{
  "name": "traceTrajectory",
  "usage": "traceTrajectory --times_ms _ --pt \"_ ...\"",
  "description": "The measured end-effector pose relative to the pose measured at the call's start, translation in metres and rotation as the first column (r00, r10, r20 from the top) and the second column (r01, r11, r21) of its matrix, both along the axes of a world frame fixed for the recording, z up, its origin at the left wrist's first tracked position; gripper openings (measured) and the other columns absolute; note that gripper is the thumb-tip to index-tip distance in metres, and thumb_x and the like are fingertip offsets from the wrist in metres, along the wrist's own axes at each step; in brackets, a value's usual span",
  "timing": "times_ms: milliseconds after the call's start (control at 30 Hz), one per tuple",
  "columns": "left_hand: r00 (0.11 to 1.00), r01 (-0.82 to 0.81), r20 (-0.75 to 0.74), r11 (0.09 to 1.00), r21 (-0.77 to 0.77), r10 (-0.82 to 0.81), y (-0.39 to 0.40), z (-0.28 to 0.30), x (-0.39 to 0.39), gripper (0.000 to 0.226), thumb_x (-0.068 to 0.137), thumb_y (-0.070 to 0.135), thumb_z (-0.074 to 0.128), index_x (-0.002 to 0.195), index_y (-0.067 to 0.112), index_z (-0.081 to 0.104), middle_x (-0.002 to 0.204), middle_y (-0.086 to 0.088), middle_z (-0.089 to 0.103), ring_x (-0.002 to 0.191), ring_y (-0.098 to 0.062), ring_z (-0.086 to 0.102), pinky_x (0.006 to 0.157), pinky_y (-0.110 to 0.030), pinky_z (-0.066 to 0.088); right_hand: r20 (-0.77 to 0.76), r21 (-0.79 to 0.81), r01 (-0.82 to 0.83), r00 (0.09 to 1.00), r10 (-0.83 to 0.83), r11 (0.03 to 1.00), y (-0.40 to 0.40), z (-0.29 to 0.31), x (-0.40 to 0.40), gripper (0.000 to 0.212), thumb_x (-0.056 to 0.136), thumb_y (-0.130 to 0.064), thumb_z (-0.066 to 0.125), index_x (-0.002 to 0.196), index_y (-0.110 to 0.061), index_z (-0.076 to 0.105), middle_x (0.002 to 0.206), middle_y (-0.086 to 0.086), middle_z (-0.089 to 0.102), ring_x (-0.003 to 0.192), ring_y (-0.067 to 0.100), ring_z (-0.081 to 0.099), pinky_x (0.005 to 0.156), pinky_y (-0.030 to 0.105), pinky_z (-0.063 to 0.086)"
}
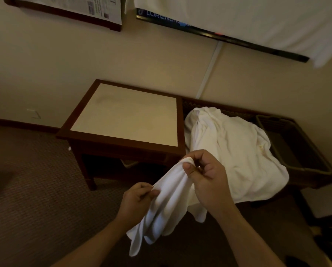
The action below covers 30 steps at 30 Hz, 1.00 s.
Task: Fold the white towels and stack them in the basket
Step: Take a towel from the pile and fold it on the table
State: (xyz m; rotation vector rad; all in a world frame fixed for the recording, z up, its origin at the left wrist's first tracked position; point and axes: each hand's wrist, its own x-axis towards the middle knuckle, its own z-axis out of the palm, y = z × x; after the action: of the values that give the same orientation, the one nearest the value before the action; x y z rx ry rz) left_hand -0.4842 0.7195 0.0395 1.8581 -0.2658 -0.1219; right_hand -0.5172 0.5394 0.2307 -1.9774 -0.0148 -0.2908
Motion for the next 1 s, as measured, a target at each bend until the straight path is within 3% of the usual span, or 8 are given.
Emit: traceTrajectory --times_ms 267,400,567,667,767,833,933,1000 --pt "0.983 0.178 -0.087 0.952 0.250 -0.161 0.015 -0.026 0.012 0.019 0.100 0.023 0.059 0.097 0.039 0.069 0.103 0.022 0.064 0.098 0.006 0.060 0.081 -0.006 0.043 0.067 0.148 -0.105 0.993 0.096 0.983 -0.007 0.029 -0.002 0.010 0.089 -0.018 0.061 0.095 -0.013 0.067 0.082 -0.007 0.065 0.082 0.010 0.061 0.075 0.021 0.049" --pt "0.991 0.131 -0.087 0.921 0.368 -0.107 0.028 -0.037 0.016 0.023 0.103 0.024 0.055 0.084 0.035 0.064 0.089 0.012 0.064 0.083 -0.001 0.060 0.077 -0.025 0.045 0.086 0.170 -0.014 0.996 -0.001 0.985 -0.015 0.028 -0.002 0.005 0.098 -0.009 0.061 0.096 -0.009 0.065 0.082 -0.005 0.064 0.081 0.008 0.059 0.076 0.020 0.049" --pt "1.000 0.002 0.012 0.949 0.315 -0.007 0.048 0.003 0.030 0.028 0.105 0.015 0.046 0.097 0.040 0.053 0.101 0.012 0.058 0.093 -0.002 0.057 0.080 -0.024 0.043 0.143 -0.312 0.383 0.924 -0.355 0.870 -0.048 0.002 0.007 0.006 0.104 -0.019 0.049 0.101 -0.024 0.048 0.077 -0.003 0.054 0.063 0.009 0.052 0.060 0.029 0.042" --pt "0.972 0.200 0.034 0.895 0.399 -0.232 0.040 0.061 0.041 0.016 0.106 0.022 0.045 0.107 0.035 0.055 0.105 0.015 0.055 0.097 0.000 0.055 0.082 -0.023 0.045 -0.161 -0.458 0.076 0.973 -0.167 0.886 -0.049 -0.006 0.010 0.037 0.098 -0.042 0.059 0.128 -0.033 0.040 0.077 -0.012 0.059 0.063 0.007 0.056 0.061 0.032 0.047" --pt "0.871 0.331 0.178 0.814 0.477 -0.458 0.012 0.111 0.041 0.020 0.105 0.026 0.047 0.118 0.023 0.061 0.115 0.011 0.060 0.099 -0.003 0.055 0.089 -0.020 0.043 -0.402 -0.612 -0.388 0.903 0.150 0.690 -0.016 -0.034 0.014 0.096 0.074 -0.071 0.071 0.151 -0.046 0.019 0.118 -0.018 0.048 0.096 0.003 0.054 0.086 0.029 0.051" --pt "0.810 0.373 0.239 0.785 0.494 -0.536 0.003 0.133 0.042 0.025 0.104 0.032 0.050 0.121 0.018 0.062 0.116 0.009 0.060 0.098 -0.002 0.053 0.087 -0.014 0.039 -0.320 -0.601 -0.358 0.927 0.196 0.715 -0.005 -0.054 0.021 0.073 0.078 -0.063 0.072 0.139 -0.039 0.042 0.123 -0.012 0.050 0.098 0.007 0.057 0.088 0.035 0.053" --pt "0.837 0.373 0.219 0.816 0.442 -0.501 0.016 0.143 0.045 0.024 0.099 0.045 0.056 0.119 0.031 0.058 0.111 0.019 0.057 0.097 0.002 0.054 0.080 -0.015 0.044 -0.209 -0.434 -0.225 0.967 0.145 0.872 -0.012 -0.055 0.030 0.014 0.089 -0.034 0.072 0.098 -0.037 0.062 0.092 -0.016 0.064 0.083 0.004 0.062 0.078 0.028 0.052" --pt "0.881 0.359 0.137 0.830 0.427 -0.452 0.033 0.128 0.044 0.030 0.093 0.048 0.065 0.119 0.038 0.052 0.110 0.023 0.056 0.098 0.004 0.055 0.078 -0.015 0.046 -0.157 -0.387 -0.198 0.976 0.148 0.900 -0.014 -0.050 0.029 0.018 0.090 -0.021 0.072 0.086 -0.035 0.062 0.078 -0.015 0.063 0.080 0.004 0.061 0.071 0.020 0.046"
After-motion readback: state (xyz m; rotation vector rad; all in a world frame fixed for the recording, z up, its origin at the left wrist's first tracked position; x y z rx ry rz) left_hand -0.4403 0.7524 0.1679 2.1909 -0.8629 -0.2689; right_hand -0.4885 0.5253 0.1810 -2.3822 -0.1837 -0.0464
